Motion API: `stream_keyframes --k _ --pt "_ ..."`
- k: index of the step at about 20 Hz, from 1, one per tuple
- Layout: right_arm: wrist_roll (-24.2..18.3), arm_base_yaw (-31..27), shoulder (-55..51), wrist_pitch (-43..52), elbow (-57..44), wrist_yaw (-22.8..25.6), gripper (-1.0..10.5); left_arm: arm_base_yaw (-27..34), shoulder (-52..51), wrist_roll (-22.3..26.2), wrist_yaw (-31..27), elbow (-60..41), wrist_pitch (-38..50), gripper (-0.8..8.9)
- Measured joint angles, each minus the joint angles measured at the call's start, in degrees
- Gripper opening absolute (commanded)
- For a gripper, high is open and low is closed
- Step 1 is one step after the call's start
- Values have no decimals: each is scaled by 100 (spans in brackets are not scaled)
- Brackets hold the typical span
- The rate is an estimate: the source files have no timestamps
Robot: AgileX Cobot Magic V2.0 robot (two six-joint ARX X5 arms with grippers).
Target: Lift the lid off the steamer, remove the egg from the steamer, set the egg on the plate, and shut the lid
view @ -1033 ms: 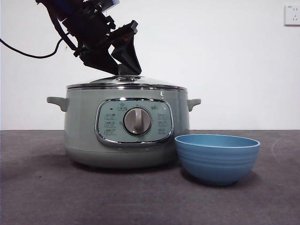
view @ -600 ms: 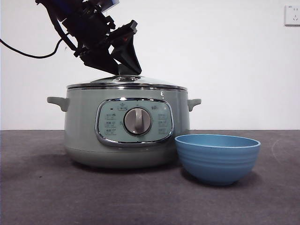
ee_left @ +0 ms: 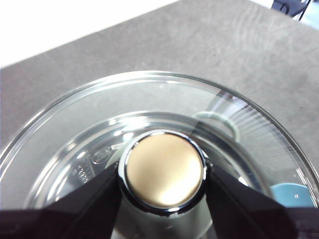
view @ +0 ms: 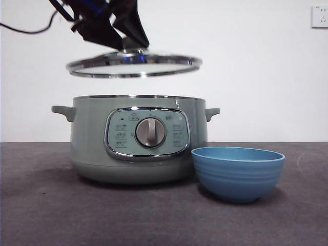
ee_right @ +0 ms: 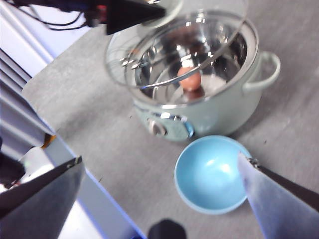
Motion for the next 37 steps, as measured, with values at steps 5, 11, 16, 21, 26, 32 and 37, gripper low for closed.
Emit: stream_keyframes --k 5,11,16,21,26,32,37 --pt "321 256 474 1095 0 9 567 0 -1176 -2 -136 0 -870 -8" --pt "601 1512 1631 2468 15 964 566 0 -2865 -4 -645 0 -2048 -8" --pt "389 2319 3099 2693 763 2011 566 0 -3672 -68 -1228 0 -3047 -8" --pt "44 2682 4590 2712 1982 2393 566 -2 -4142 -227 -1224 0 -3585 -8" --pt "-262 2826 5554 2894 2551 2549 565 -2 -4240 -256 -1226 0 -3670 -8" --pt "-619 2997 6070 3348 2553 2833 563 -2 -4240 -254 -1220 0 -3672 -8" --pt "-664 3036 6341 3515 2553 2835 563 -2 -4240 -254 -1204 0 -3676 -8"
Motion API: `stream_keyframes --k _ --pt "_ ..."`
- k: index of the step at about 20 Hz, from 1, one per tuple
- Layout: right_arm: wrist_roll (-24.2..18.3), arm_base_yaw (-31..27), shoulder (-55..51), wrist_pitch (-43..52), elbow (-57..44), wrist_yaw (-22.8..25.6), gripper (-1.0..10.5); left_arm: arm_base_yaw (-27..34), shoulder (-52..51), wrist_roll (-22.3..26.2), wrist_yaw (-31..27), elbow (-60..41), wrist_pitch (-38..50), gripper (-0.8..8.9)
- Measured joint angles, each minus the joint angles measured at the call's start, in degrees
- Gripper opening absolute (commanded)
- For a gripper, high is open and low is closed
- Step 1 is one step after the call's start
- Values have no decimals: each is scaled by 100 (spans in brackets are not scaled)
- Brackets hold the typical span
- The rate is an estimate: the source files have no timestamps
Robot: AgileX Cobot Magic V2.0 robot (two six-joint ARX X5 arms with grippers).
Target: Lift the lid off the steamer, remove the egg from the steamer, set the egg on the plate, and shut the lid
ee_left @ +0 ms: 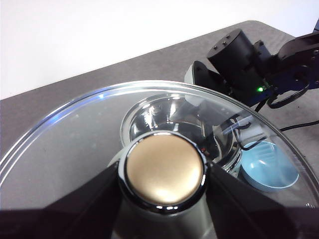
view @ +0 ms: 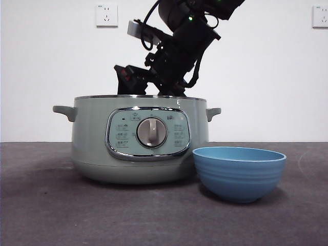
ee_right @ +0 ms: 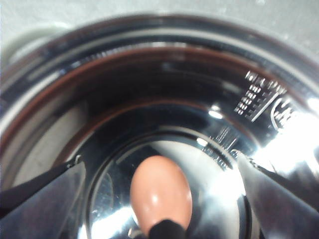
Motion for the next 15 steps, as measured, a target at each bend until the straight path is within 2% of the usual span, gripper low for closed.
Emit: stream_keyframes --k 6,9,13,15 --pt "-76 -4 361 55 4 39 546 0 0 -2 2 0 -4 -8" --pt "-87 -4 540 92 50 37 385 0 0 0 4 0 -11 -8" --pt "-87 -4 656 111 50 39 25 0 0 -2 7 0 -94 -8" --pt "-83 -4 656 129 50 37 -8 0 0 0 4 0 -94 -8"
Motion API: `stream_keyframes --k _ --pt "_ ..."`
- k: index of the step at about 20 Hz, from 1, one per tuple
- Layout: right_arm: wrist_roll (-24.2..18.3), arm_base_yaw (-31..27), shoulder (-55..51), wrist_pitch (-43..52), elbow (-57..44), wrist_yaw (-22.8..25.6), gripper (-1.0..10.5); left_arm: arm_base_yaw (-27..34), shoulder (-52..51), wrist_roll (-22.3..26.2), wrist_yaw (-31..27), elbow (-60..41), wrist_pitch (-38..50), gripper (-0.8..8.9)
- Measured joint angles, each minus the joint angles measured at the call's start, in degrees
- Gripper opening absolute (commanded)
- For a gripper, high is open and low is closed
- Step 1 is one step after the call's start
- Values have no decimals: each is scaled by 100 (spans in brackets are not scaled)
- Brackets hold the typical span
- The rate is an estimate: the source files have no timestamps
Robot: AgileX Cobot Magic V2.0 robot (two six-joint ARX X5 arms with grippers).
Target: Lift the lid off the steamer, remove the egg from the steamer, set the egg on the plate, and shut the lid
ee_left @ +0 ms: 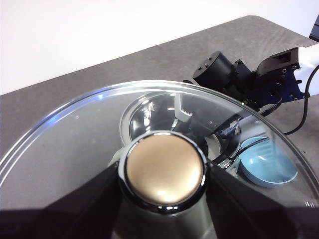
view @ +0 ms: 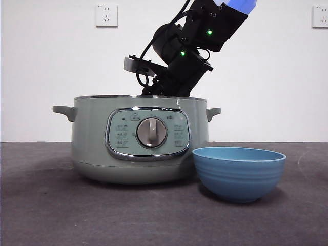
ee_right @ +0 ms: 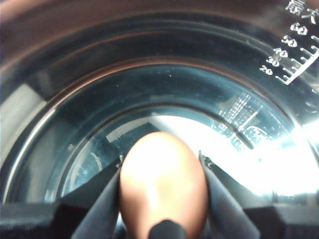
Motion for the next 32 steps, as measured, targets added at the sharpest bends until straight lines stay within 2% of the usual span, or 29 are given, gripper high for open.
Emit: stream_keyframes --k 5,8,10,16,21,23,27,32 --pt "109 13 -240 -96 -2 7 -8 0 0 0 0 0 0 -8" --pt "348 33 -1512 -332 -2 4 -8 0 0 -2 4 0 109 -8" --pt "376 33 -2365 -881 0 249 -8 0 4 0 15 0 162 -8" --pt "527 -240 -4068 -3191 0 282 -10 0 251 -2 164 0 166 -8" --pt "566 -649 -4341 -4422 0 258 -12 0 459 -2 354 0 398 -8" --pt "568 -809 -4341 -4498 -42 223 -12 0 511 -2 343 0 503 -8" --pt "566 -1104 -4341 -4262 -612 -431 -12 0 553 -2 348 0 503 -8" --pt "575 -1161 -4339 -3174 -1858 -501 -12 0 560 -2 343 0 507 -8"
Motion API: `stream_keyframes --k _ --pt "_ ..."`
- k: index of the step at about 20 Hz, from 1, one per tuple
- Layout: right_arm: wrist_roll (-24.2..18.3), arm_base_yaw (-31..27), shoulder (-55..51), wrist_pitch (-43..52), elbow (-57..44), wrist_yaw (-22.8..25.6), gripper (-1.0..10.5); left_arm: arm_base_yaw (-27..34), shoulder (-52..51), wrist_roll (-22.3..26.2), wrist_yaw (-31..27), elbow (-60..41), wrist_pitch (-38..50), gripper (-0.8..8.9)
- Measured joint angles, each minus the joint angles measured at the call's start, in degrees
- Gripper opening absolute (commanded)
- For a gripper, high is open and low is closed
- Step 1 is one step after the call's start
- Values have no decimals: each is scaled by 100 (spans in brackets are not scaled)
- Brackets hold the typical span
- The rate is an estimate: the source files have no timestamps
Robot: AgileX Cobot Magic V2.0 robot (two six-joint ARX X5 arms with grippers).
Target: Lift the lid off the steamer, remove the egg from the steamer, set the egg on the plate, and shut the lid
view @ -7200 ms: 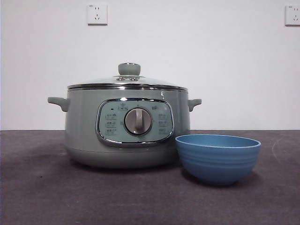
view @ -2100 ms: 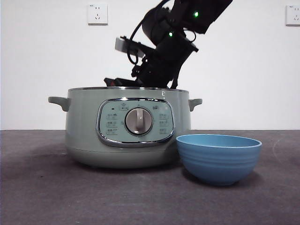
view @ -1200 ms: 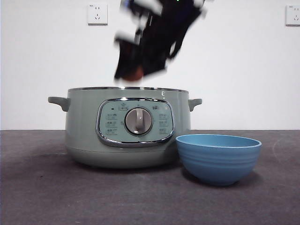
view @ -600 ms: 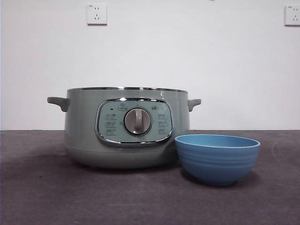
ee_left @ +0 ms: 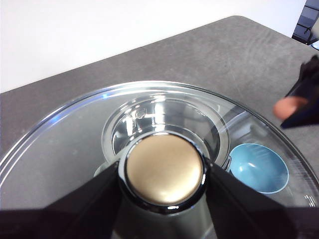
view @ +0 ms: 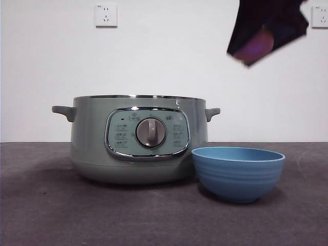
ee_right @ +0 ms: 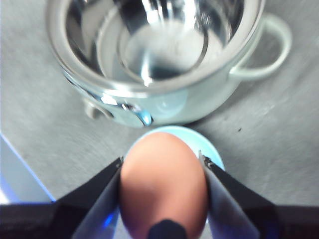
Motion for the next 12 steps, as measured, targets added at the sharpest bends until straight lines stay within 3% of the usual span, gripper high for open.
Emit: stream_keyframes --k 6,12 --pt "151 2 323 1473 -1338 -9 -12 0 0 0 0 0 4 -8" --pt "184 144 1329 2028 -1394 -125 -12 0 0 0 0 0 7 -8"
